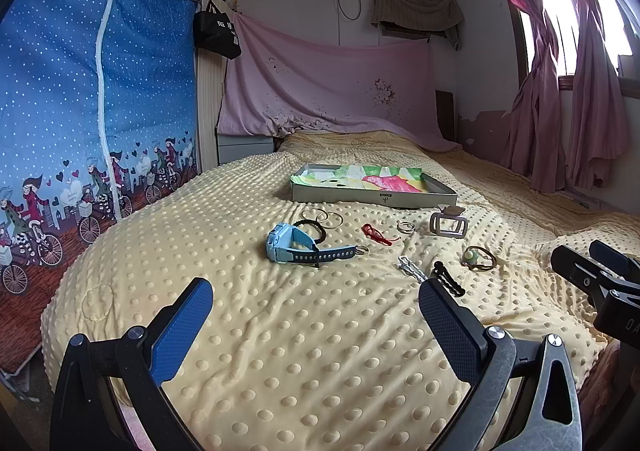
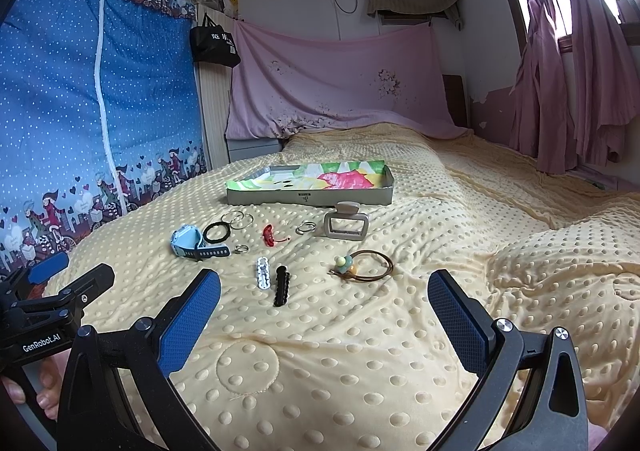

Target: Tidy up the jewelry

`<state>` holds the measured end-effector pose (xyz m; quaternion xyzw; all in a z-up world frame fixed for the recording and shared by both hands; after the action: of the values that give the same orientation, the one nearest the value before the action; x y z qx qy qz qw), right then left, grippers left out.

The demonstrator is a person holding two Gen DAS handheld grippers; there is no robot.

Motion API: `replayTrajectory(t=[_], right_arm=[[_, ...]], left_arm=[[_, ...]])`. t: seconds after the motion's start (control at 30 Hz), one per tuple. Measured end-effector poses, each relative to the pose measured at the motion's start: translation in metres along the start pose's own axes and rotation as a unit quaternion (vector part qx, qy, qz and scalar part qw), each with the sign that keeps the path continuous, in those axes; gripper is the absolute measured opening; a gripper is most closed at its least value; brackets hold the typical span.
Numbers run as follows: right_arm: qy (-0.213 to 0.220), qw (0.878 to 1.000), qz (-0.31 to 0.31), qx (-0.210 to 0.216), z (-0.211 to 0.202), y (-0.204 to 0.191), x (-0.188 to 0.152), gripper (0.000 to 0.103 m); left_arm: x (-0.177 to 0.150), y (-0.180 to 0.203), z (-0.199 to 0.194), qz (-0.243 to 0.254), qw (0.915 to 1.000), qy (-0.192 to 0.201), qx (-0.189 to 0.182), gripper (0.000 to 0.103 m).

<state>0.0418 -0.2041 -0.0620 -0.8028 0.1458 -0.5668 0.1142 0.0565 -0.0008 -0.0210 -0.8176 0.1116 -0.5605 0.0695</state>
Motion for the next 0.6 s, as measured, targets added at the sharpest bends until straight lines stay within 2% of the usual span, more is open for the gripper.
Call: replayTrajectory(t=[0.37,0.6], right_arm=[[0.0,1.0,0.0,0.0,-0.002,0.0,0.001,0.102],[-0.006,1.0,-0.001,0.006,0.0,-0.005,0.003,0.102]], left_arm=[[0.0,-0.001,0.0,0.0,1.0,0.0,0.0,0.103],[-0.003,-0.013,0.006,-0.018,0.9998,-0.007,-0.001,0.103]])
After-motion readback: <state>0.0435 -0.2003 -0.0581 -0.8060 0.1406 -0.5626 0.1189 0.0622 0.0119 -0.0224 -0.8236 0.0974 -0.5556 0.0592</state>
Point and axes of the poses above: each gripper's, at about its wrist camera, not at the fingertips, and z roughly the way its jaws point, y to its right, x to its top, the point moved 6 cm from there along z, roughly the way its jaws point, and after that the axes turned 15 degrees about z, right-handed, at the moved point
